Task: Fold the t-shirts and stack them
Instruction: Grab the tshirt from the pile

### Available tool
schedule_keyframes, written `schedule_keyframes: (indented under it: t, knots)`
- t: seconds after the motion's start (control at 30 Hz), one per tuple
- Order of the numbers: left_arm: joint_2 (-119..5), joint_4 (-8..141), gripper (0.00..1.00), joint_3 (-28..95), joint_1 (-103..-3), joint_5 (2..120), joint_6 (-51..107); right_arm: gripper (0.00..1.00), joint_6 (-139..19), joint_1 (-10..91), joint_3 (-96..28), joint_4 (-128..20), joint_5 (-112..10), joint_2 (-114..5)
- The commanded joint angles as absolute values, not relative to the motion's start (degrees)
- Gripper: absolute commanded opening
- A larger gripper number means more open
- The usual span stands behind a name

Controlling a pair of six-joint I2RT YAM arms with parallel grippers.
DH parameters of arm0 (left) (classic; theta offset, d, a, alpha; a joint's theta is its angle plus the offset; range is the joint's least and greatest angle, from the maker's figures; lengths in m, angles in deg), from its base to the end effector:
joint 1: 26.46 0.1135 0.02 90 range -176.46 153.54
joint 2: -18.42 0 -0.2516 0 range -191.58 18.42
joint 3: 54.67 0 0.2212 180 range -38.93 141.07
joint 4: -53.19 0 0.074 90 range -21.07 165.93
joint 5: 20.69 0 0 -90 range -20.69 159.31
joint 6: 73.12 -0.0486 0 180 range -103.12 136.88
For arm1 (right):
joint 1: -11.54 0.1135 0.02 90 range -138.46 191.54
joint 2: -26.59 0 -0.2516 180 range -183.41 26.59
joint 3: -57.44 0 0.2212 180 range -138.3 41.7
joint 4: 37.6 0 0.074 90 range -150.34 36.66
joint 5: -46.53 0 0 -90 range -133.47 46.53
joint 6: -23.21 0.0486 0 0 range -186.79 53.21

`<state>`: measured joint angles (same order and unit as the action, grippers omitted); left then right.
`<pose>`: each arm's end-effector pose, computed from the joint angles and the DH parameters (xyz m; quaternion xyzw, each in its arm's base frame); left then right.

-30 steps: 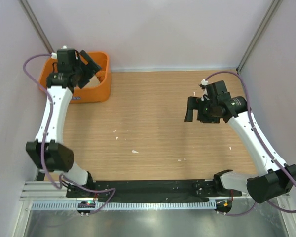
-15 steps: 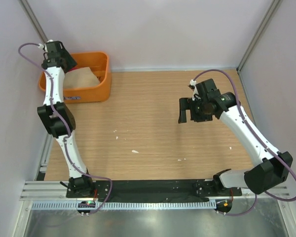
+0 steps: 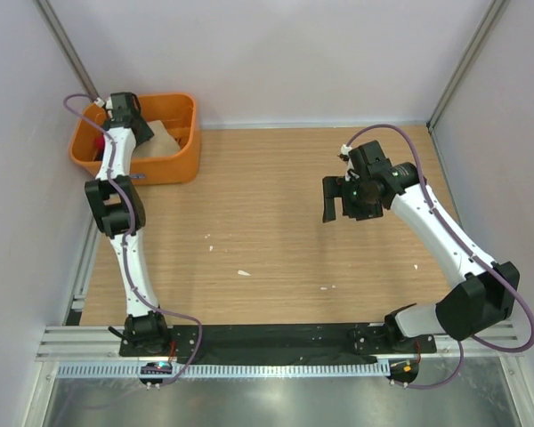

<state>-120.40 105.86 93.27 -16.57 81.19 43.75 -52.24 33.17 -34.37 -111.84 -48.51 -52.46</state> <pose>0.5065 0.0985 0.2305 -0.3269 0.8545 0.0362 0.4020 0.2275 0.0948 0.3018 -0.0706 0.9657 0.1169 0.2207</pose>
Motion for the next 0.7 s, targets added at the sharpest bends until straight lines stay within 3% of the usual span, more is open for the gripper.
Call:
schedule_keyframes:
  t: [0.0, 0.03, 0.13, 0.2, 0.27, 0.67]
  knots:
    - [-121.58, 102.16, 0.59, 96.68, -16.44, 83.20, 45.27, 1.00, -52.29, 32.72, -36.52, -112.40, -46.63, -52.51]
    - [-122.20, 101.63, 0.58, 96.78, -16.53, 83.55, 45.18, 1.00, -52.38, 32.63, -36.52, -112.49, -46.46, -52.69]
    - [-122.20, 100.84, 0.41, 97.13, -16.62, 83.55, 45.44, 1.00, -52.90, 32.37, -36.87, -112.93, -46.46, -53.39]
    - [-121.59, 100.57, 0.25, 97.30, -16.88, 83.03, 45.44, 1.00, -53.17, 32.28, -37.31, -113.11, -46.37, -53.74]
    - [-120.36, 99.70, 0.00, 97.13, -17.32, 83.02, 44.48, 1.00, -53.34, 32.19, -37.57, -112.93, -46.63, -54.27]
    - [-105.61, 97.15, 0.00, 97.83, -20.39, 81.97, 47.54, 1.00, -52.82, 32.19, -38.36, -112.84, -48.74, -54.01]
